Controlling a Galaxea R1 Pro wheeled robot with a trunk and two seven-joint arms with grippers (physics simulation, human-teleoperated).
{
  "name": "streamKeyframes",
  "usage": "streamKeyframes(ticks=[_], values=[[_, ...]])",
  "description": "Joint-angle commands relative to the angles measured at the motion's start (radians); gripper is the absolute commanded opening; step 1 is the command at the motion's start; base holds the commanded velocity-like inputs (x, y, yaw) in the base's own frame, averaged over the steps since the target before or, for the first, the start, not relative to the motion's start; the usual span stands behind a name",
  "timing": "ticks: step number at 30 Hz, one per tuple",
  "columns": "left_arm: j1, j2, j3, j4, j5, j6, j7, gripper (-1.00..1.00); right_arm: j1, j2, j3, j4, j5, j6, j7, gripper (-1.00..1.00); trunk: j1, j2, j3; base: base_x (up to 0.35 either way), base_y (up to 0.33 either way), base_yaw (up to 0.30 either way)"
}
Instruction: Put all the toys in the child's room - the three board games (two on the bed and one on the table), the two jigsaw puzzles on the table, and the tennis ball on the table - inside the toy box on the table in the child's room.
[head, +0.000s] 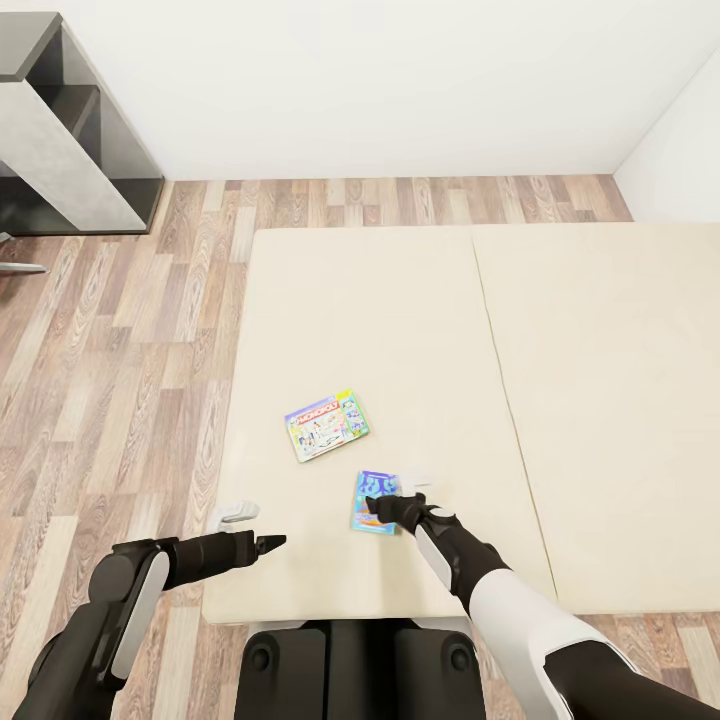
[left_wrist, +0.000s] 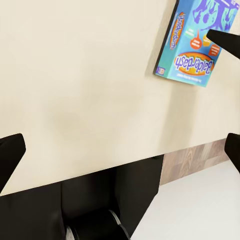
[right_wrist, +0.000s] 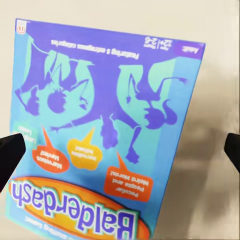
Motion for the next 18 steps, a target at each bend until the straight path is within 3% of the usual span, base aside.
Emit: streamKeyframes(ticks=[1,6,18], values=[[0.0,0.0,0.001,-0.001,0.005,0.007,0.0,1.0,0.0,0.0,0.003,-0.001,-0.01,0.005,-0.011,1.0,0.001,-0.002,-0.001,0.0,0.0,0.0],[0.0,0.0,0.002,-0.001,0.005,0.007,0.0,1.0,0.0,0.0,0.003,-0.001,-0.009,0.006,-0.046,1.0,0.001,-0.002,-0.001,0.0,0.0,0.0],[0.0,0.0,0.002,-0.001,0.005,0.007,0.0,1.0,0.0,0.0,0.003,0.0,-0.009,0.004,-0.057,1.0,0.001,-0.002,-0.001,0.0,0.0,0.0]])
